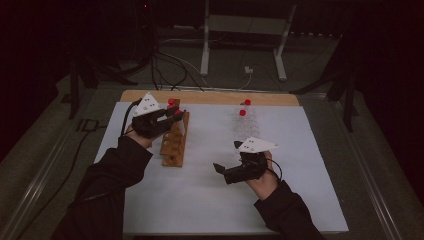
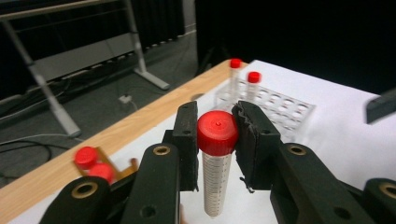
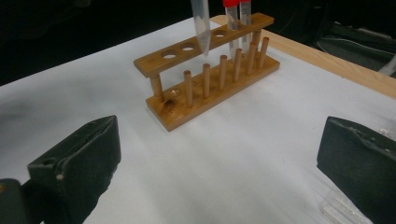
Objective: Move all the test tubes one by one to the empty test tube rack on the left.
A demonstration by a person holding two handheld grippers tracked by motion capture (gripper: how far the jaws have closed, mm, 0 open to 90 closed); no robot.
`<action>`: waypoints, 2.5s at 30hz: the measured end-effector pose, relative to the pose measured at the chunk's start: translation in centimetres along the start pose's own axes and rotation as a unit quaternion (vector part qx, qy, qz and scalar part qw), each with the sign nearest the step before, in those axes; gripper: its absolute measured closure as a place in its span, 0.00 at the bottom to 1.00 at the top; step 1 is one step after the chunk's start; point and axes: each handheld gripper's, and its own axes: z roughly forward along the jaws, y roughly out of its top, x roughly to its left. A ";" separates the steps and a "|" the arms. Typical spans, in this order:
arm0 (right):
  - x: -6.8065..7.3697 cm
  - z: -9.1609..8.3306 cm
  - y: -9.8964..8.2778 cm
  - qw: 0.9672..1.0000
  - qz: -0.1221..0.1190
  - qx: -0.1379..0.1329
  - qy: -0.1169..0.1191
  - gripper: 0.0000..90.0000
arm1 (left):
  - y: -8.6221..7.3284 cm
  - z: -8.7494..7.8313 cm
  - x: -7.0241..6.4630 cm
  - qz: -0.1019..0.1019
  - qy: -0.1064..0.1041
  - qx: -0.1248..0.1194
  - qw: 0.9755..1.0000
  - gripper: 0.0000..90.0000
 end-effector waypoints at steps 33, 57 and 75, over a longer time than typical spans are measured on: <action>-0.4 0.0 -0.3 1.000 0.003 0.002 0.008 0.00 | -2.2 2.7 4.5 -0.053 0.108 0.005 0.993 0.80; -0.5 0.0 -0.3 1.000 0.005 0.002 0.008 0.00 | -5.4 4.6 4.5 -0.065 0.107 0.045 0.991 0.80; -0.7 -0.3 -0.2 1.000 0.011 -0.001 0.009 0.00 | -6.0 5.2 4.0 -0.058 0.114 0.065 0.990 0.80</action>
